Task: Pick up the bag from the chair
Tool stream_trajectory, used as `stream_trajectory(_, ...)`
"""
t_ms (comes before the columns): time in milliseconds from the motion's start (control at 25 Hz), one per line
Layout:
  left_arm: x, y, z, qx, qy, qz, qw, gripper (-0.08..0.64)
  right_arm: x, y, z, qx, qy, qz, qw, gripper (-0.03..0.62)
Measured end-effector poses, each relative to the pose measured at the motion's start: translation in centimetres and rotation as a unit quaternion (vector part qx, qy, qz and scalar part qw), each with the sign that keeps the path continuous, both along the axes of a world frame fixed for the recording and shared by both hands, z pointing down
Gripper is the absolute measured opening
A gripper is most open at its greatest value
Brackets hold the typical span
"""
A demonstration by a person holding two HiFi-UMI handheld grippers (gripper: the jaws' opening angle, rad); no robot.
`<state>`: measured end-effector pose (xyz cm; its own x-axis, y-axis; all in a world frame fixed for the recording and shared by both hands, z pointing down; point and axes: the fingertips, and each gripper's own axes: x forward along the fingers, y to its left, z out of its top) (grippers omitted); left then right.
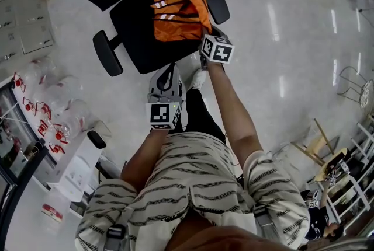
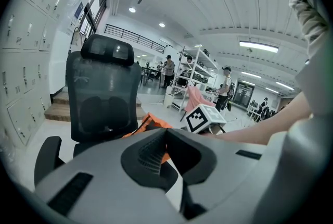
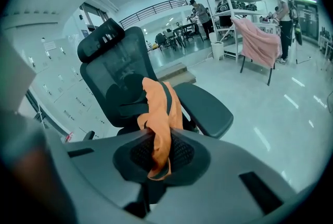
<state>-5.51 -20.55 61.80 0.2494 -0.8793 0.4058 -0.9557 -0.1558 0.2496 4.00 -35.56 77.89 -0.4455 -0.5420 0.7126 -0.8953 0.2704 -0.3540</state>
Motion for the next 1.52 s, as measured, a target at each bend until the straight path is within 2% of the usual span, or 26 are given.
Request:
stream_trajectory(400,-0.1,-0.1,-0.1,0.002,-0.003,-0.003,1.0000,0.023,-0.7,0.4,-0.9,0.012,-0.025,-0.021,0.999,0.025)
stream_trajectory(680,-0.4,-0.2,-1.1,0.016,-0.008,-0.007,0.9998,0.023,-1.9,0.8,-2.8,0.046,-0.027,-0.050,0.997,0.025)
stream_trajectory(880,-0.7,-0.1,-1.7,0.023,-0.010,-0.013,0.9996,0.023,-3.0,1.0,-4.4,0.049,-0.045,-0.048,0.997,0.025)
stream_trajectory(1000,-0.8,-0.1,-2.1,0.029,-0.012,-0.014,0.9994,0.023,-3.5,1.1,-5.2,0.059,-0.043,-0.058,0.996,0.025)
stream_trajectory(1200,-1.1,0.1,-3.1,0.037,-0.018,-0.013,0.9991,0.023,-4.3,1.5,-6.7,0.088,-0.014,-0.091,0.992,0.025)
stream_trajectory(1520,-1.2,0.3,-4.8,0.053,-0.025,-0.015,0.9982,0.023,-4.8,1.8,-9.4,0.105,-0.021,-0.094,0.990,0.025)
